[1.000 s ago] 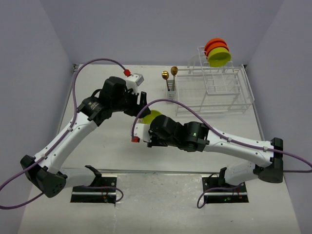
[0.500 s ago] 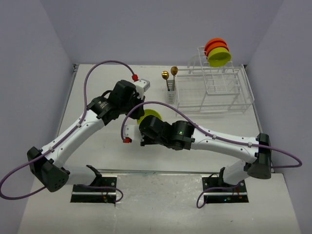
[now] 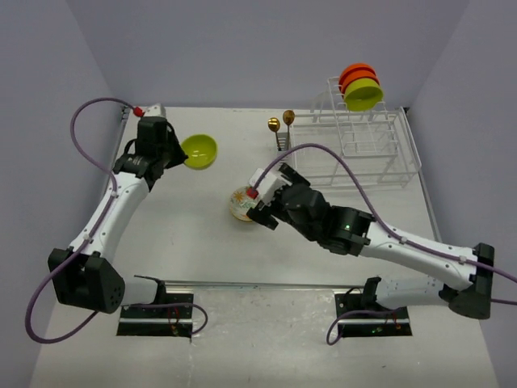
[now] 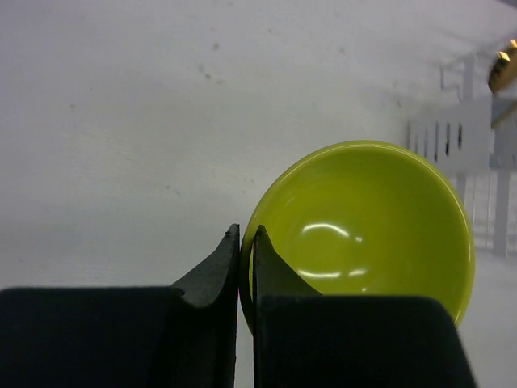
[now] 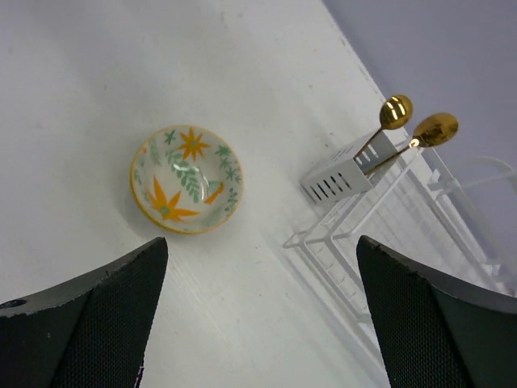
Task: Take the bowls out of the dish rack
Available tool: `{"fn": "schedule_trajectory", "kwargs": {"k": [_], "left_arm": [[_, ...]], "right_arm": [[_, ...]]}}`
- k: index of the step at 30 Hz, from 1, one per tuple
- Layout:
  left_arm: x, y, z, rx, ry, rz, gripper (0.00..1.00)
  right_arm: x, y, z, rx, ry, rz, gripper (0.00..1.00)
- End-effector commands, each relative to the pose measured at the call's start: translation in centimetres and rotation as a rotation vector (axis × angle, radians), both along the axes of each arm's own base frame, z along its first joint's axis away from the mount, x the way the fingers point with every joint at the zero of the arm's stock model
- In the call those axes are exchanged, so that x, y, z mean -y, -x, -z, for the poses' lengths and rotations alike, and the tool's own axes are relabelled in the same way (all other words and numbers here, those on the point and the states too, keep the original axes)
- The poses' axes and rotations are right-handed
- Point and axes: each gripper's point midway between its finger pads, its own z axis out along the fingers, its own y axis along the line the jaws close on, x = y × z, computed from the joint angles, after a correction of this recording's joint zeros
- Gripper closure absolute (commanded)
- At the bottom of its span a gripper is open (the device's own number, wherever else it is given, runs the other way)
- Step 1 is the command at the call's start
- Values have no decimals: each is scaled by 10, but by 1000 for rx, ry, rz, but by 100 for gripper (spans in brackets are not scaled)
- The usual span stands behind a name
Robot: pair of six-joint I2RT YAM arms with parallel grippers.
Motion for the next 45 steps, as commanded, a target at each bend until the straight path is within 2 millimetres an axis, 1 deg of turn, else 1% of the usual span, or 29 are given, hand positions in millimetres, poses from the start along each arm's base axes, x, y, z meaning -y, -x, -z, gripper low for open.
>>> {"fn": "schedule_trajectory", "kwargs": {"k": [1,3,4,5,6,7,9,10,13,16,18,25,26,29,31,32,33,34,35,36,37,38,39,40,41,42,43,44,45], "left_arm": [[-31,-53,10,80,164,-260,100],[-45,-71,23,87,169,-362,100],[-45,-79,27,84,171,-368,100],[-44,-89,42,66,164,-371,100],[-45,-98,44,92,166,-380,100],[-47,-104,59,76,167,-400,100],[-51,-111,70,78,163,-429,100],[-55,-111,87,51,145,-449,100],[-59,-113,105,57,132,-474,100],[-63,-103,129,38,125,-497,100],[-65,-105,130,67,131,-507,100],[-66,-90,162,6,106,-503,100],[-65,-90,162,14,113,-505,98],[-67,-85,160,18,107,-510,65],[-69,-81,151,34,113,-512,53],[-69,-79,148,39,118,-514,40],[-68,-78,135,67,133,-513,34],[-68,-73,131,69,136,-508,27],[-68,-70,124,73,149,-510,3],[-67,-64,100,114,174,-504,0],[-67,-53,94,99,173,-496,0],[-63,-45,84,93,191,-474,0],[-61,-34,51,156,224,-453,0],[-58,-21,39,160,235,-430,0],[-52,-12,24,181,247,-373,0],[-52,6,-13,273,272,-338,0],[-48,20,-25,290,248,-277,0],[-50,40,-54,370,243,-242,0],[-52,55,-63,368,218,-228,0]], "right_arm": [[25,-11,-72,-12,-505,191,1],[45,-5,-82,-67,-649,216,1],[56,-8,-85,-83,-710,249,1],[61,-4,-87,-125,-786,262,1],[70,-2,-89,-132,-824,278,1],[85,3,-90,-143,-891,299,1],[96,9,-85,-155,-925,308,1],[107,15,-90,-155,-955,305,1],[118,24,-85,-168,-952,303,1],[128,31,-84,-161,-967,299,1],[133,31,-81,-148,-970,316,1],[140,17,-63,-191,-931,440,1],[144,13,-63,-187,-940,461,1],[142,12,-68,-214,-969,441,1],[148,7,-71,-202,-978,463,1],[151,5,-76,-197,-987,466,1],[152,4,-77,-195,-987,467,1],[152,0,-78,-195,-984,473,1],[155,-3,-83,-188,-992,478,1],[155,-6,-86,-189,-997,482,1],[155,-13,-84,-199,-990,496,1],[159,-19,-96,-207,-1015,482,1],[159,-23,-100,-239,-1052,481,1],[158,-34,-99,-281,-1064,486,1],[177,-47,-114,-265,-1119,520,1],[165,-44,-127,-355,-1191,427,1],[170,-57,-131,-386,-1233,436,1],[195,-74,-141,-351,-1307,480,1],[193,-75,-147,-451,-1397,452,1]]}}
